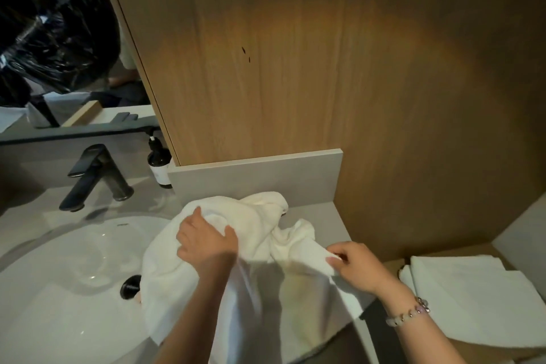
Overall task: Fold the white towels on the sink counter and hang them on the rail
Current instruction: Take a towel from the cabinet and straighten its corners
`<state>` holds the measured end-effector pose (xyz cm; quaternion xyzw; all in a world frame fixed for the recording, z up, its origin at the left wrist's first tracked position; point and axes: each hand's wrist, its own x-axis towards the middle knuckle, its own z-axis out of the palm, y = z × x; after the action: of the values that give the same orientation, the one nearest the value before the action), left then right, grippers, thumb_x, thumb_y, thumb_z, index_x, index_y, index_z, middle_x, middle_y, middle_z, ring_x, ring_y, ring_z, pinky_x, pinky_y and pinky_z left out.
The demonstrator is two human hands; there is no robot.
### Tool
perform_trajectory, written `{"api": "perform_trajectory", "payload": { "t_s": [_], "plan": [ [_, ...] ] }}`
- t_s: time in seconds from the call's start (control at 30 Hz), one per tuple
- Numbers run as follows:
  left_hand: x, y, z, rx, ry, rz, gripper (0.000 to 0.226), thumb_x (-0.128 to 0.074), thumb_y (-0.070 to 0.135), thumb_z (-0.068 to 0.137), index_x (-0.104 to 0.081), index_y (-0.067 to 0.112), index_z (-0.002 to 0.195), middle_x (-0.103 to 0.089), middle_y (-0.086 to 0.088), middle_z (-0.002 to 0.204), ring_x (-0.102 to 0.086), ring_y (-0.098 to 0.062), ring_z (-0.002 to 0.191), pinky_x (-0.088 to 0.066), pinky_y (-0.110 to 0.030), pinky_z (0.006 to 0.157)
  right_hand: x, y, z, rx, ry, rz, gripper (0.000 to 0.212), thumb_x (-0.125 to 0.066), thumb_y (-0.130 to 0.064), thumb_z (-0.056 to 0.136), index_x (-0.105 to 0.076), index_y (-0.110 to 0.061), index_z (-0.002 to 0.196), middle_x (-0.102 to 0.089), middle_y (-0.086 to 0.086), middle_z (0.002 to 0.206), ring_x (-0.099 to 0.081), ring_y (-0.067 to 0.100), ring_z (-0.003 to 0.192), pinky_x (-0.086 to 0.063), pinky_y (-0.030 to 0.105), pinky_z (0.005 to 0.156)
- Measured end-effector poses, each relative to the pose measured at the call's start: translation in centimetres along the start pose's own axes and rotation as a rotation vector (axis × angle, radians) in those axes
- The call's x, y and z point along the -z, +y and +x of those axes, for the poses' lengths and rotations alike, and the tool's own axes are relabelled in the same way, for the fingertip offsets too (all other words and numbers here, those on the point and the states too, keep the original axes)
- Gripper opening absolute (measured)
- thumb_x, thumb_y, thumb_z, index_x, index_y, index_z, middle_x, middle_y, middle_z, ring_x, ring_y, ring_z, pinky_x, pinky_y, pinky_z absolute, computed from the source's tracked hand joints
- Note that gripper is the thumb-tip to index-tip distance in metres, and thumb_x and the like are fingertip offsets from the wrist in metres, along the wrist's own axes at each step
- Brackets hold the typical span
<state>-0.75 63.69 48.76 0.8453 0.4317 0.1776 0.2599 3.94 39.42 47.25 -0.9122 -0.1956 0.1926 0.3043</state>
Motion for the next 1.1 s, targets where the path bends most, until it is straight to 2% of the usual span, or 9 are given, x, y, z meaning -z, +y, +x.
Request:
{"api": "perform_trajectory", "payload": {
  "t_s": [0.13,0.23,0.5,0.63,0.73,0.83,0.93,1.0,1.1],
  "plan": [
    [0.1,2.2,-0.3,-0.518,-0.13,-0.114,0.06,-0.048,0.046,0.079,-0.052,0.011,0.128,-0.054,-0.009,0.125,-0.045,-0.032,0.119,-0.033,-0.036,0.095,0.3,-0.6,1.5,0.054,0.068,-0.002,0.025,-0.045,-0.017,0.098,-0.067,-0.013,0.109,-0.064,0.0,0.109,-0.055,0.018,0.104,-0.042,0.03,0.089],
    [-1.7,3.7,-1.6,-0.781,-0.364,0.178,0.074,-0.019,0.062,0.071,-0.052,0.027,0.127,-0.051,0.006,0.129,-0.039,-0.019,0.123,-0.025,-0.028,0.091,0.0,-0.4,1.8,0.026,0.063,0.019,0.027,-0.046,-0.017,0.098,-0.064,-0.02,0.117,-0.061,0.0,0.119,-0.053,0.018,0.113,-0.04,0.03,0.096],
    [-5.1,6.0,-2.2,-0.719,-0.416,0.431,0.034,-0.039,0.044,0.094,-0.065,0.027,0.11,-0.059,0.003,0.119,-0.041,-0.021,0.117,-0.025,-0.037,0.086,0.7,0.4,1.1,-0.028,0.027,0.087,0.031,-0.048,-0.016,0.097,-0.062,-0.021,0.124,-0.059,0.0,0.12,-0.054,0.018,0.113,-0.04,0.029,0.099],
    [-4.3,6.4,-1.9,-0.58,-0.324,0.177,0.031,-0.033,0.039,0.099,-0.06,0.026,0.092,-0.063,0.004,0.089,-0.054,-0.02,0.105,-0.018,-0.034,0.076,0.8,1.7,1.0,-0.102,0.018,0.051,0.026,-0.046,-0.015,0.097,-0.068,-0.023,0.111,-0.064,-0.006,0.111,-0.057,0.017,0.108,-0.044,0.035,0.096],
    [-2.6,6.5,-1.3,-0.593,-0.234,0.038,0.032,-0.034,0.038,0.099,-0.043,0.026,0.071,-0.047,0.006,0.061,-0.057,-0.018,0.085,-0.018,-0.03,0.079,1.0,2.2,1.0,-0.18,0.058,0.012,0.029,-0.046,-0.011,0.095,-0.064,-0.023,0.113,-0.063,-0.003,0.119,-0.055,0.017,0.113,-0.043,0.034,0.098],
    [-0.7,7.1,-0.8,-0.713,-0.211,-0.107,0.027,-0.041,0.039,0.098,-0.051,0.03,0.075,-0.049,0.01,0.06,-0.05,-0.011,0.072,-0.021,-0.03,0.088,1.8,-0.1,1.5,-0.071,0.303,0.139,0.039,-0.047,-0.017,0.097,-0.045,-0.019,0.136,-0.048,0.0,0.138,-0.043,0.018,0.127,-0.033,0.029,0.106],
    [0.5,7.8,-0.5,-0.878,-0.265,-0.246,0.027,-0.048,0.041,0.092,-0.067,0.027,0.079,-0.057,0.011,0.067,-0.052,-0.007,0.068,-0.037,-0.027,0.077,2.7,-4.5,2.3,0.098,0.413,0.278,0.047,-0.044,-0.026,0.098,-0.033,-0.023,0.144,-0.041,-0.005,0.142,-0.031,0.014,0.135,-0.024,0.032,0.112],
    [1.3,8.2,-0.6,-0.851,-0.394,-0.382,0.023,-0.052,0.036,0.091,-0.07,0.024,0.082,-0.058,0.012,0.065,-0.053,-0.006,0.064,-0.048,-0.025,0.065,2.8,-6.8,2.6,0.178,0.423,0.333,0.042,-0.043,-0.027,0.098,-0.041,-0.022,0.14,-0.047,-0.005,0.139,-0.039,0.013,0.131,-0.03,0.032,0.11],
    [2.1,8.3,-0.3,-0.668,-0.46,-0.518,0.019,-0.056,0.024,0.093,-0.07,0.02,0.081,-0.057,0.013,0.057,-0.053,-0.001,0.055,-0.052,-0.024,0.05,2.6,-8.8,2.2,0.27,0.455,0.427,0.026,-0.048,-0.031,0.096,-0.062,-0.022,0.116,-0.068,-0.006,0.107,-0.06,0.009,0.099,-0.045,0.026,0.085]
  ]
}}
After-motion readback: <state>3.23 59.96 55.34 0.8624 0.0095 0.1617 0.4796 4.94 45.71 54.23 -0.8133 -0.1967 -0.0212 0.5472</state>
